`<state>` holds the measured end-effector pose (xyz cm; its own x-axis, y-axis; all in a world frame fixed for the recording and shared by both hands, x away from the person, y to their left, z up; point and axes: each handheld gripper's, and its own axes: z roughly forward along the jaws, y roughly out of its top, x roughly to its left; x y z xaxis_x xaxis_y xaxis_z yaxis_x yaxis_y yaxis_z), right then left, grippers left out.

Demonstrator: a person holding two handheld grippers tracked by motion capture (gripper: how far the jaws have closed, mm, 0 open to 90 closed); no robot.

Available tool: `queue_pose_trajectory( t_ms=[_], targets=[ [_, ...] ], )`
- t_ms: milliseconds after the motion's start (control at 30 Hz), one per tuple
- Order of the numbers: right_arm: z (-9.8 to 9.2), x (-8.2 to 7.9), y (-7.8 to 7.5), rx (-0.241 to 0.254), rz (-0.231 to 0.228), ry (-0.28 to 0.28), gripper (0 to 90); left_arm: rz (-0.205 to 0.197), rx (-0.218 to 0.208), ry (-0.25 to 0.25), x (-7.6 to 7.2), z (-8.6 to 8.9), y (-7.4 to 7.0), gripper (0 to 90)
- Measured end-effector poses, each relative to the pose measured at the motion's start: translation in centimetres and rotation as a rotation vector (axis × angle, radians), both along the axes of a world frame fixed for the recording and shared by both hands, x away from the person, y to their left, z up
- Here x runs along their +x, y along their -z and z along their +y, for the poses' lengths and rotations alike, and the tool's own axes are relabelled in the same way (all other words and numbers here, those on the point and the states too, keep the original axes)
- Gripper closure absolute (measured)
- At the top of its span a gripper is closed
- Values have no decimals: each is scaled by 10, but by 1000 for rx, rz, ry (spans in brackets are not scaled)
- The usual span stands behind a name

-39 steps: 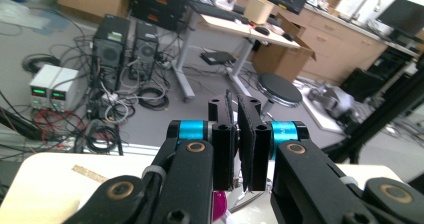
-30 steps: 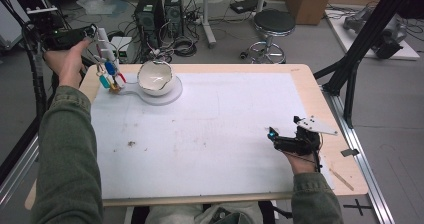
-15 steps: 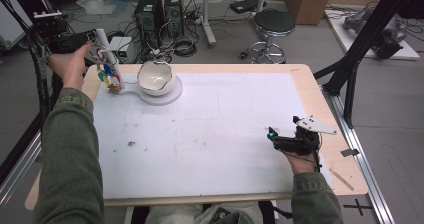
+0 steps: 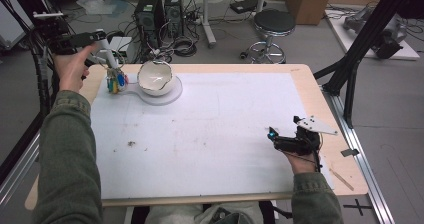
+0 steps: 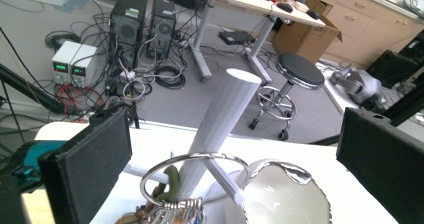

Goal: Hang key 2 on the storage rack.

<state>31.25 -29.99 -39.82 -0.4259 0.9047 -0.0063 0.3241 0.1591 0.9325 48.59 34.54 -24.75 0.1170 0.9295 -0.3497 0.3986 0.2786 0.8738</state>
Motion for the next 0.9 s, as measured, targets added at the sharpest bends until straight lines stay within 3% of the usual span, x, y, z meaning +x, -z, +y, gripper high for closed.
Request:
queue_pose_trajectory(
  t_ms=[267,533,767,900],
  targets=[
    [-1,1,0,5,-1,2,9,4,-4,-10,-12,4,3,16],
    [0,1,0,3,-2,0,9,-15,-8,24,-26,3,13,16],
    [2,1,0,2,1,2,9,-9,47,46,-34,-4,14,16],
    [1,2,0,2,2,6,9,-25,79,63,-40,-11,11,16]
  ],
)
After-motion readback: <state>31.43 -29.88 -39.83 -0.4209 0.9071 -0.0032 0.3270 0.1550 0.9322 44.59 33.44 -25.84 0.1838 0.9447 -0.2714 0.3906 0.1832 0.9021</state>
